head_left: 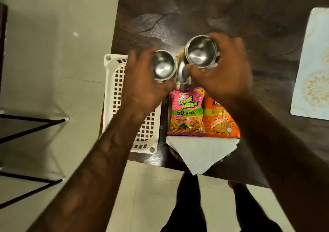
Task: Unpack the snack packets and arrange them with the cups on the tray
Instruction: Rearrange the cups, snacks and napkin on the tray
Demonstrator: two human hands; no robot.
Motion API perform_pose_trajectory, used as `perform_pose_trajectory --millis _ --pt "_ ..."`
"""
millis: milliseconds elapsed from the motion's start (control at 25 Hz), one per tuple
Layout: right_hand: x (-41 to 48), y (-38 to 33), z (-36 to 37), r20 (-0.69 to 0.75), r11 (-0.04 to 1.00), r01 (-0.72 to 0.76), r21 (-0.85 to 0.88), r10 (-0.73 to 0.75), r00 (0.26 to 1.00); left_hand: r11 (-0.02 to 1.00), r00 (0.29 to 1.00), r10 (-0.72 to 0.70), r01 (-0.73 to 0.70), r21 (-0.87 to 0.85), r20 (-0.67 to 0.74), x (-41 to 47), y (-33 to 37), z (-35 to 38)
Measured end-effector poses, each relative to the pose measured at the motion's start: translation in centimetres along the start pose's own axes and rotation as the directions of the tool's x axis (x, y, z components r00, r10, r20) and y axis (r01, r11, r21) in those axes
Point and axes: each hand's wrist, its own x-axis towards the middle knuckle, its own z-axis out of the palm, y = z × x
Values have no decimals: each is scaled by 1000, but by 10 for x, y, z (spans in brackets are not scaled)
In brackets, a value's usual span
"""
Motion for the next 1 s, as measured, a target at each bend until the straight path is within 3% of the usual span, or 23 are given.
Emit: perform_pose_trajectory --millis 120,280,800,920,1000 --pt "16 39 -26 -23 994 -102 -38 101 995 997 995 58 -61 38 85 16 28 36" --pt "22 72 -27 49 986 -155 -53 158 986 991 985 80 -95 97 151 32 39 70" --pt "23 85 -6 71 992 -124 -9 125 990 980 976 106 -135 144 192 38 28 82" --pt "25 89 -6 66 994 -107 -2 107 992 991 971 122 -129 22 204 28 28 70" --pt "23 90 -6 77 996 -82 19 81 994 988 988 105 -91 -121 110 13 10 47"
